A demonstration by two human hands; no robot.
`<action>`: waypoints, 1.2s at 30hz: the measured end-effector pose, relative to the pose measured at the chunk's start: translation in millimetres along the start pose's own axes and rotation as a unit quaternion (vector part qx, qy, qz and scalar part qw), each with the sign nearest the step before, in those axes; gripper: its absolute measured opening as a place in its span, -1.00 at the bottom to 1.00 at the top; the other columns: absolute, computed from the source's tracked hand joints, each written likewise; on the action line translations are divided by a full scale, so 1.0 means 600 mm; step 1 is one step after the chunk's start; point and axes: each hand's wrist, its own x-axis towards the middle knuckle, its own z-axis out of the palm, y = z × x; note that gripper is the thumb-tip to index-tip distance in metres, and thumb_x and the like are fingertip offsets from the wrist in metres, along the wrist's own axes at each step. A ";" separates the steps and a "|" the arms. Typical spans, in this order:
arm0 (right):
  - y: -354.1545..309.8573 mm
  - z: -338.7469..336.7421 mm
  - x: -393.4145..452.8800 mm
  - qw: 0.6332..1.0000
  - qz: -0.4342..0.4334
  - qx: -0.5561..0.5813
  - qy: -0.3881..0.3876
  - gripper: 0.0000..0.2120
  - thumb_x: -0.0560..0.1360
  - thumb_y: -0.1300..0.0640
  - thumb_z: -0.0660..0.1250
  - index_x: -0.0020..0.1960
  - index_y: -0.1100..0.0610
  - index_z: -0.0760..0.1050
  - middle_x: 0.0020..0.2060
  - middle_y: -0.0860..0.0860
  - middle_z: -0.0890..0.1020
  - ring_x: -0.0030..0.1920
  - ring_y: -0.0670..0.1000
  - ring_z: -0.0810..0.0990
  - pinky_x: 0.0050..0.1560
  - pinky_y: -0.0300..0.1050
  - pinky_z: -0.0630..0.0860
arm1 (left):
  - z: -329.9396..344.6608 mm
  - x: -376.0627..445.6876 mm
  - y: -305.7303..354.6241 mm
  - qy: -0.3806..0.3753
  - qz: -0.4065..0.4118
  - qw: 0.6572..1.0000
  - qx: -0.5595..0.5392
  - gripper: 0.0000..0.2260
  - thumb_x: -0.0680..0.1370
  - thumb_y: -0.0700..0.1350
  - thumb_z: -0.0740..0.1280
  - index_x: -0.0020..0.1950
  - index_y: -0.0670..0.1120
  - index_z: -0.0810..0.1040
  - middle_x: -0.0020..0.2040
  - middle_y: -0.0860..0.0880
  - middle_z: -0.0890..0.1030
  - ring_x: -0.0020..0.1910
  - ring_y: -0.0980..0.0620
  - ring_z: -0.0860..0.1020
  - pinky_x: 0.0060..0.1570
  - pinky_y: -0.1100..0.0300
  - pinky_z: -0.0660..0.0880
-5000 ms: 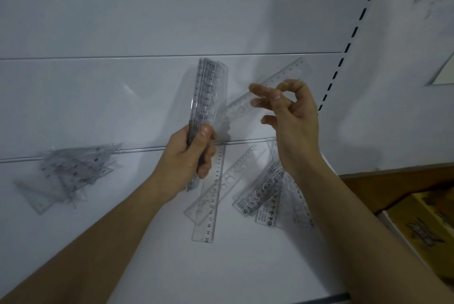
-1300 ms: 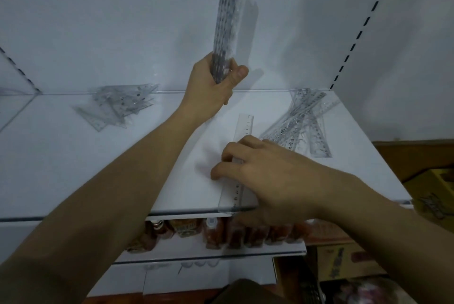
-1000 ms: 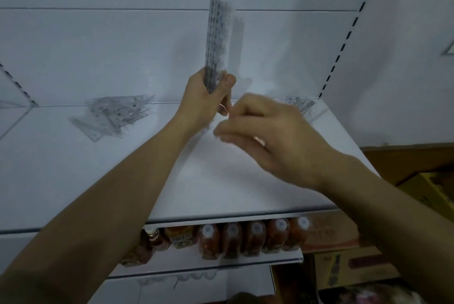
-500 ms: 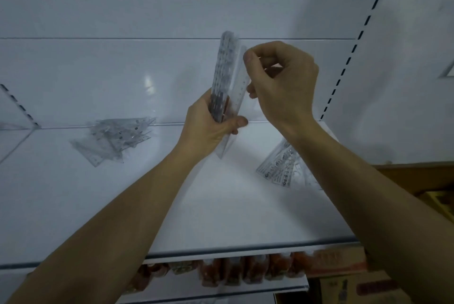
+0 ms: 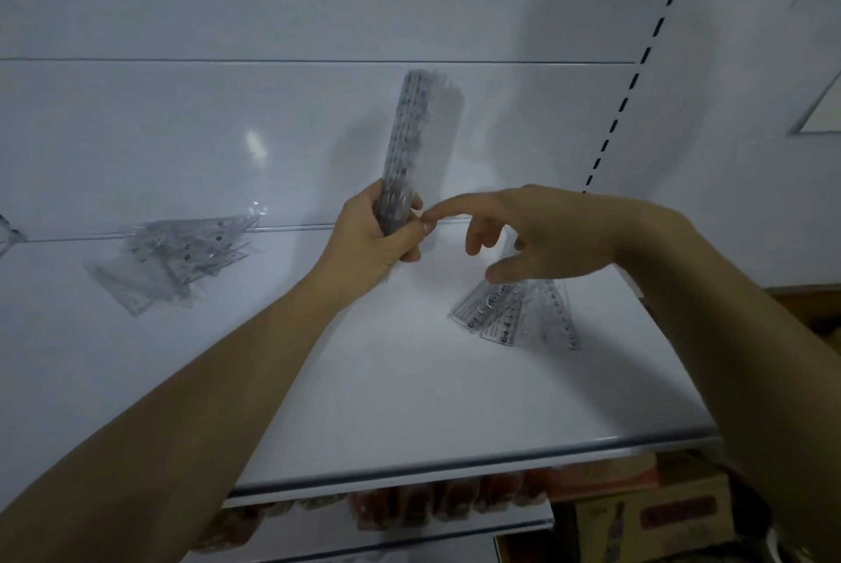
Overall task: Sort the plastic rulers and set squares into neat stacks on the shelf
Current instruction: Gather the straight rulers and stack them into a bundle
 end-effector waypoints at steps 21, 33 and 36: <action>0.027 0.030 0.020 0.975 -0.069 0.042 0.209 -0.91 0.56 0.15 0.43 0.00 -0.02 0.67 -0.11 -0.18 0.69 -0.06 -0.20 0.59 -0.02 -0.41 0.42 | -0.009 0.007 0.002 0.005 -0.014 0.998 -0.057 -0.53 0.52 0.22 0.28 0.10 -0.20 0.49 -0.37 0.03 0.41 -0.49 0.01 0.39 -0.48 0.15 0.44; -0.007 0.002 0.095 0.803 -0.099 0.444 0.384 -0.95 0.55 0.36 0.39 0.01 0.31 0.55 -0.28 0.12 0.62 -0.30 0.07 0.62 -0.21 -0.07 0.60 | 0.000 0.000 0.024 -0.032 -0.051 0.987 -0.151 -0.51 0.61 0.11 0.12 0.21 -0.30 0.46 0.00 -0.26 0.67 -0.10 -0.26 0.69 -0.15 -0.03 0.65; 0.001 0.015 0.105 0.797 -0.073 0.440 0.407 -0.94 0.54 0.34 0.41 0.00 0.29 0.56 -0.30 0.09 0.62 -0.32 0.05 0.63 -0.23 -0.10 0.60 | 0.004 -0.002 0.024 -0.051 -0.060 0.985 -0.155 -0.51 0.59 0.16 0.12 0.16 -0.27 0.48 -0.12 -0.19 0.68 -0.25 -0.23 0.67 -0.25 -0.04 0.63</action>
